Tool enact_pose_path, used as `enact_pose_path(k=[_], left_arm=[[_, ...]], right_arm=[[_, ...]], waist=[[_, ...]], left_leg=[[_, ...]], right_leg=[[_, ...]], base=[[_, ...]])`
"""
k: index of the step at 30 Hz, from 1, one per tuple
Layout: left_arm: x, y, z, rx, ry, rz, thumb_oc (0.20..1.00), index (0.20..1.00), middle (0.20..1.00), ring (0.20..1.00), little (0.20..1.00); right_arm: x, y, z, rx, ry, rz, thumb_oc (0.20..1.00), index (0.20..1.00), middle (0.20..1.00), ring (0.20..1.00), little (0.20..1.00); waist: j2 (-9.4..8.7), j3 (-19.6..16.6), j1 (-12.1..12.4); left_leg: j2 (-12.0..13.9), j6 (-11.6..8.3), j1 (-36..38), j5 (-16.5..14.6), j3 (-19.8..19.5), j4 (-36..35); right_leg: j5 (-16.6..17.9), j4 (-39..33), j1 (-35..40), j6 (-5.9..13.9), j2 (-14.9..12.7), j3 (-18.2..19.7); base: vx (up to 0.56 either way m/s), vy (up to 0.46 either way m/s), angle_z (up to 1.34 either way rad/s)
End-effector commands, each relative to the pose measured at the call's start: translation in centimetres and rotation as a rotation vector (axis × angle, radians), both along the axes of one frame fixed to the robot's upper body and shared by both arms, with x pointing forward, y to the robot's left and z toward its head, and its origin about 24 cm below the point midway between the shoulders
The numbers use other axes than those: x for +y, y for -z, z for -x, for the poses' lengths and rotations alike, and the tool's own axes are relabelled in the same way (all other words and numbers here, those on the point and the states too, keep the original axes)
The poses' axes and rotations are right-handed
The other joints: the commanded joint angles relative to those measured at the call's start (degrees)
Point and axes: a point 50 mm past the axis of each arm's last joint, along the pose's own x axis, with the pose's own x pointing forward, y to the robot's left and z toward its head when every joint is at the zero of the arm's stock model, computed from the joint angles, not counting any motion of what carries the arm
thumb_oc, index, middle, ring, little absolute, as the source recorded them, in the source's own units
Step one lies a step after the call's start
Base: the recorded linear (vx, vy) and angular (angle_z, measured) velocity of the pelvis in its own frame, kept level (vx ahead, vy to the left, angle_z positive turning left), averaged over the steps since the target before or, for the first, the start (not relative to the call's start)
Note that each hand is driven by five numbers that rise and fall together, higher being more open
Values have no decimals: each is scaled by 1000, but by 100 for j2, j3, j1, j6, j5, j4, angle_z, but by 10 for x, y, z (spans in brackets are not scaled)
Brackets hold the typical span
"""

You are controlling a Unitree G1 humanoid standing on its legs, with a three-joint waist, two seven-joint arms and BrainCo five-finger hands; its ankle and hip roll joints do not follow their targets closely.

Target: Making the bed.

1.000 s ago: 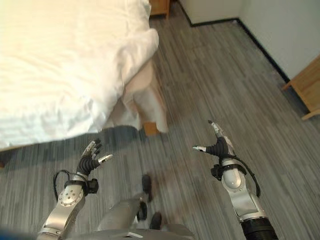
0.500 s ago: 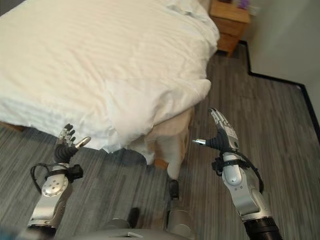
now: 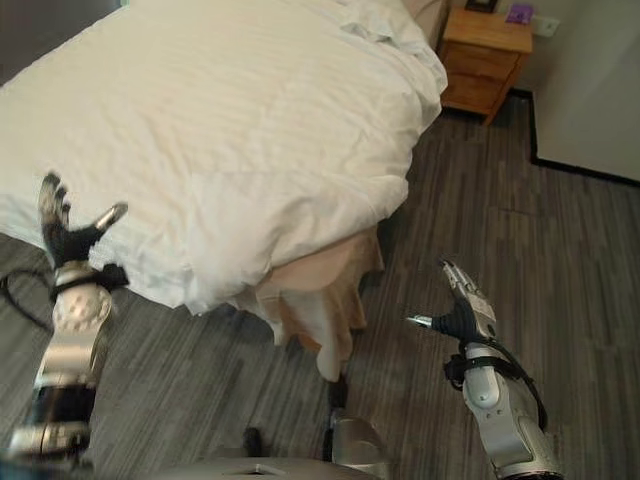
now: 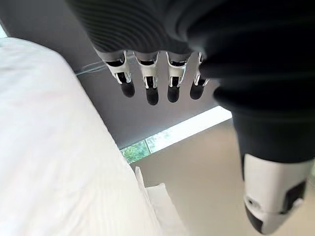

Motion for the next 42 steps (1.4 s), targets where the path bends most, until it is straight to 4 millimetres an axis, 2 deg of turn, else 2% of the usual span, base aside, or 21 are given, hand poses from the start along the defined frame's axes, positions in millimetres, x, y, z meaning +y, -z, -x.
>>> enact_pose_path(k=[1,9,13,15,16,21,24,26,27,28,29,30,31,33,35,36,37,38,39,40,42], left_arm=[[16,-6,0,33,-100,-123,1000,1000,1000,1000,1000],[41,3,-39,368,-240,-248,1000,1000,1000,1000,1000],[54,19,-40,549,-312,-276,1000,1000,1000,1000,1000],[53,18,-42,565,-305,-271,360,360,360,360,360],[56,19,-41,582,-305,-266,200,200,200,200,200],[43,23,-49,609,-232,-316,200,200,200,200,200],[6,16,-67,513,-108,-344,200,200,200,200,200],[-43,-5,-80,308,72,-321,200,200,200,200,200],[-91,-13,-74,150,269,-280,200,200,200,200,200],[-115,-8,-66,107,376,-228,200,200,200,200,200],[-115,-8,-66,108,375,-228,200,200,200,200,200],[-146,5,-50,87,538,-135,200,200,200,200,200],[-145,5,-50,88,537,-135,200,200,200,200,200],[-183,32,-19,144,789,-10,200,200,200,200,200],[-191,44,-7,183,864,25,200,200,200,200,200],[-200,72,14,312,988,102,200,200,200,200,200],[-206,87,24,398,1057,104,398,398,398,398,398],[-206,99,32,466,1095,115,1000,1000,1000,1000,1000],[-205,116,41,543,1108,180,1000,1000,1000,1000,1000],[-204,115,41,543,1108,179,1000,1000,1000,1000,1000],[-200,154,61,722,1110,300,1000,1000,1000,1000,1000]], right_arm=[[-1,-4,9,1,-36,38,1000,1000,1000,1000,1000],[8,10,5,77,-107,63,1000,1000,1000,1000,1000],[13,6,-4,30,-138,69,1000,1000,1000,1000,1000],[15,4,-7,17,-154,67,1000,1000,1000,1000,1000],[18,4,-8,19,-165,65,1000,1000,1000,1000,1000],[27,3,-13,10,-219,76,1000,1000,1000,1000,1000],[29,-1,-11,-6,-247,89,1000,1000,1000,1000,1000],[26,2,-8,13,-234,93,1000,1000,1000,1000,1000],[24,12,-5,55,-205,92,1000,1000,1000,1000,1000],[22,21,-3,92,-182,91,1000,1000,1000,1000,1000],[22,21,-3,93,-182,92,1000,1000,1000,1000,1000],[15,39,1,165,-116,94,1000,1000,1000,1000,1000],[15,39,1,165,-117,94,1000,1000,1000,1000,1000],[-5,78,19,331,44,53,1000,1000,1000,1000,1000],[-11,96,29,403,108,29,1000,1000,1000,1000,1000],[-20,128,52,563,246,-46,1000,1000,1000,1000,1000],[-25,148,72,668,356,-102,1000,1000,1000,1000,1000],[-27,162,89,756,444,-149,1000,1000,1000,1000,1000],[-30,174,108,836,563,-227,1000,1000,1000,1000,1000],[-30,174,108,835,562,-228,1000,1000,1000,1000,1000],[-35,190,153,988,821,-367,1000,1000,1000,1000,1000]], waist=[[-139,-357,-179],[-19,-132,-602],[-8,45,-727],[-7,106,-754],[-2,123,-778],[11,100,-800],[19,94,-784],[24,60,-737],[10,18,-673],[-2,-13,-641],[-7,-17,-646],[-41,-77,-581],[-47,-79,-582],[-103,-150,-502],[-135,-172,-464],[-170,-179,-408],[-174,-198,-397],[-194,-204,-376],[-194,-210,-366],[-201,-213,-360],[-214,-224,-338]], left_leg=[[44,-208,-309,432,-36,45],[110,-315,-1076,625,227,45],[134,-354,-1511,734,323,45],[130,-363,-1634,760,350,45],[132,-376,-1702,768,382,45],[145,-368,-1722,738,429,45],[115,-335,-1529,666,387,45],[76,-304,-1403,612,329,45],[19,-266,-1229,536,269,45],[-6,-245,-1125,497,242,45],[-10,-243,-1135,521,242,45],[-53,-195,-911,399,225,45],[-57,-193,-923,422,228,45],[-112,-106,-579,251,236,45],[-142,-70,-490,223,246,45],[-178,-16,-315,135,240,45],[-199,11,-241,87,253,45],[-217,39,-181,61,274,45],[-225,60,-106,21,281,45],[-227,59,-123,40,288,45],[-246,103,39,-30,257,45]], right_leg=[[-652,-11,815,243,-463,179],[-423,-11,-195,328,-437,414],[-270,-11,-679,365,-419,492],[-235,-11,-816,389,-418,523],[-210,-11,-900,399,-405,556],[-213,-11,-966,399,-375,649],[-310,-11,-736,378,-385,618],[-368,-11,-541,366,-420,553],[-411,-11,-332,362,-468,470],[-419,-11,-226,367,-496,438],[-399,-11,-236,363,-499,439],[-447,-11,-15,384,-544,417],[-426,-11,-29,380,-547,422],[-485,-11,313,404,-622,437],[-473,-11,377,407,-647,471],[-490,-11,528,433,-668,514],[-503,-11,578,445,-682,535],[-496,-11,610,450,-685,565],[-515,-11,681,459,-684,583],[-499,-11,661,455,-685,592],[-553,-11,828,468,-694,615]], base=[[52,15,-34],[-24,11,-25],[-70,8,-8],[-42,18,-23],[-4,-2,-19],[26,0,-12],[25,11,4],[37,17,7],[45,41,15],[18,39,26],[24,68,36],[4,43,37],[55,115,33],[33,126,13],[-5,89,-3],[-20,103,-3],[-14,133,-4],[-4,99,-13],[-5,58,-18],[12,68,-16],[8,62,-10]])
